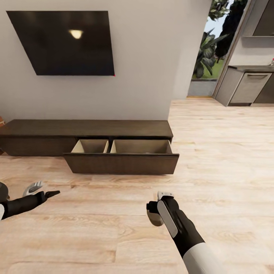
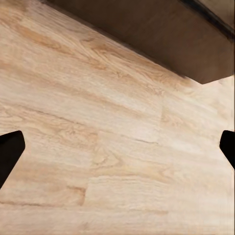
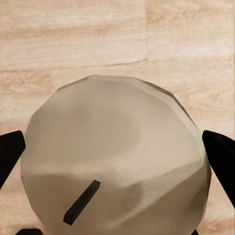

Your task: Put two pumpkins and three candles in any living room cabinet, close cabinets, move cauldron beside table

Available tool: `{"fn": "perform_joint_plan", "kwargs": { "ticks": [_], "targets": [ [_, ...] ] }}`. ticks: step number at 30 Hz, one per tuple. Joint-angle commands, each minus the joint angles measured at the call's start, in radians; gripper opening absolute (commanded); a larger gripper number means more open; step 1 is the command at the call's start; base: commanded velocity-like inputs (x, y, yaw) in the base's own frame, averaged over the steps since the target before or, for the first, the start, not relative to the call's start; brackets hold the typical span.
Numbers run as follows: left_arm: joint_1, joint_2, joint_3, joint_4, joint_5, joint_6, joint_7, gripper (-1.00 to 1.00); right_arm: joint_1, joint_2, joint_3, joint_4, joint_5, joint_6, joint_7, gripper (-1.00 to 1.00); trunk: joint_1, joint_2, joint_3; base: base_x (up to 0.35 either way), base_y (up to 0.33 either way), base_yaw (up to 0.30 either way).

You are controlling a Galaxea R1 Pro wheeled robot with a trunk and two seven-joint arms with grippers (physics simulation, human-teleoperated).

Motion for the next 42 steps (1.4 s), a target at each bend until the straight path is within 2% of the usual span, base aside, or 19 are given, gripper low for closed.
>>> {"fn": "perform_joint_plan", "kwargs": {
  "ticks": [1,5,15,16,20,24,26,35,38,42],
  "targets": [
    [-0.001,0.001,0.02,0.002,-0.003,0.006,-0.041,1.0,-0.001,-0.001,0.001,-0.001,-0.011,0.001,-0.01,-1.0,0.0,0.0,-0.001,0.272,0.0,0.0],
    [-0.001,0.004,0.061,0.004,-0.003,0.009,-0.111,1.0,-0.001,-0.002,-0.001,-0.001,-0.017,0.002,-0.009,-1.0,0.0,0.0,-0.001,0.274,0.0,0.0],
    [-0.001,0.005,0.102,0.005,0.006,0.048,-0.134,1.0,-0.001,0.0,0.001,-0.001,-0.019,0.002,-0.007,-1.0,0.0,0.0,-0.001,0.274,0.0,0.0],
    [-0.001,0.005,0.103,0.005,0.006,0.048,-0.151,1.0,-0.001,0.0,0.001,-0.001,-0.019,0.001,-0.007,-1.0,0.0,0.0,-0.001,0.274,0.0,0.0],
    [0.0,0.005,0.108,0.005,-0.003,0.049,-0.314,1.0,-0.001,0.0,0.002,-0.003,-0.019,0.002,-0.007,-1.0,0.0,0.0,-0.001,0.274,0.0,0.0],
    [0.001,0.005,0.11,0.007,-0.004,0.051,-0.367,1.0,-0.001,0.0,0.003,-0.005,-0.02,0.007,-0.006,-1.0,0.0,0.0,-0.001,0.275,0.0,0.0],
    [0.001,0.006,0.11,0.007,-0.002,0.055,-0.37,1.0,-0.001,0.0,0.003,-0.007,-0.02,0.006,-0.005,-1.0,0.0,0.0,-0.001,0.275,0.0,0.0],
    [0.001,0.006,0.11,0.006,-0.002,0.066,-0.371,1.0,0.018,-0.007,0.004,-0.189,-0.021,0.009,-0.007,-1.0,0.0,0.0,-0.001,0.234,0.0,0.0],
    [0.001,0.006,0.11,0.006,-0.001,0.071,-0.371,1.0,0.017,-0.007,0.004,-0.278,-0.021,0.01,-0.007,-1.0,0.0,0.0,-0.001,0.194,0.0,0.0],
    [0.001,0.006,0.109,0.006,-0.001,0.072,-0.371,1.0,0.045,-0.007,0.004,-0.375,-0.021,0.029,-0.007,-1.0,0.0,0.0,-0.001,0.185,0.0,0.0]
  ]
}}
